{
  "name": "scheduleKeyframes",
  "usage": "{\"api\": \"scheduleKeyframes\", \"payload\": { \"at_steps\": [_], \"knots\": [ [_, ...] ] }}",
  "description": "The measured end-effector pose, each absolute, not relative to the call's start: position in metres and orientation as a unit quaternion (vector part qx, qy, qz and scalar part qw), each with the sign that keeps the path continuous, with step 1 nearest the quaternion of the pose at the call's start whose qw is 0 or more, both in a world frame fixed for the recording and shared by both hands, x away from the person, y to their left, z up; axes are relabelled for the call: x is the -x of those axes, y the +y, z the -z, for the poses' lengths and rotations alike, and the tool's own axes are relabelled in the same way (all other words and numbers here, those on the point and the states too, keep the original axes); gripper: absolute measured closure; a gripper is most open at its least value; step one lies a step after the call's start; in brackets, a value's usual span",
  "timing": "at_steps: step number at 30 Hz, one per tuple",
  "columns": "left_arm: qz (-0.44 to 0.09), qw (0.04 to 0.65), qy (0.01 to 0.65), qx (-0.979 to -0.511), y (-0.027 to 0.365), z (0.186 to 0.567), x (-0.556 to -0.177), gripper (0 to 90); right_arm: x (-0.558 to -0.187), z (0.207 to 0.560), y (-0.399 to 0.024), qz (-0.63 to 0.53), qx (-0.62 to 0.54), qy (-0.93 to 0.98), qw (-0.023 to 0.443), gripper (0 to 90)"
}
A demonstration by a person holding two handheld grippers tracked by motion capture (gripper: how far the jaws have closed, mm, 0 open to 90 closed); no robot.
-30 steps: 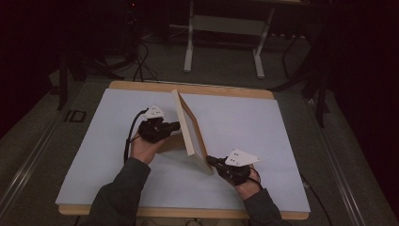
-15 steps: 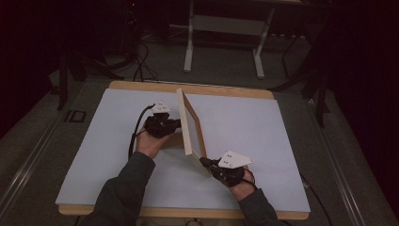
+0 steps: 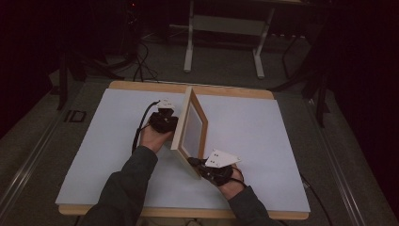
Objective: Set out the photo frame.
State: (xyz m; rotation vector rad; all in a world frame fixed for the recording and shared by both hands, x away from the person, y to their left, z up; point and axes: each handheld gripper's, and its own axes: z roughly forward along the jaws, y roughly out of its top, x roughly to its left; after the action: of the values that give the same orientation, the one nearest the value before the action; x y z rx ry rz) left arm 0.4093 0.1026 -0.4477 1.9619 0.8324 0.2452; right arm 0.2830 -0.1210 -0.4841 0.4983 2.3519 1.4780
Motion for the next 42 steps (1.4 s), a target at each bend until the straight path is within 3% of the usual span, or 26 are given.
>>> {"api": "scheduleKeyframes", "payload": {
  "at_steps": [11, 18, 33, 42],
  "knots": [
    [-0.080, 0.485, 0.338, -0.802, 0.098, 0.455, -0.420, 90.0, -0.288, 0.483, -0.103, -0.521, -0.171, 0.822, 0.155, 89.6],
    [-0.097, 0.479, 0.341, -0.803, 0.101, 0.451, -0.417, 90.0, -0.290, 0.484, -0.102, -0.517, -0.170, 0.824, 0.158, 89.1],
    [-0.148, 0.524, 0.372, -0.752, 0.162, 0.434, -0.341, 88.7, -0.310, 0.485, -0.139, -0.496, -0.216, 0.820, 0.184, 87.6],
    [-0.157, 0.524, 0.386, -0.743, 0.181, 0.444, -0.285, 74.5, -0.329, 0.489, -0.155, -0.480, -0.247, 0.818, 0.197, 80.1]
  ]
}}
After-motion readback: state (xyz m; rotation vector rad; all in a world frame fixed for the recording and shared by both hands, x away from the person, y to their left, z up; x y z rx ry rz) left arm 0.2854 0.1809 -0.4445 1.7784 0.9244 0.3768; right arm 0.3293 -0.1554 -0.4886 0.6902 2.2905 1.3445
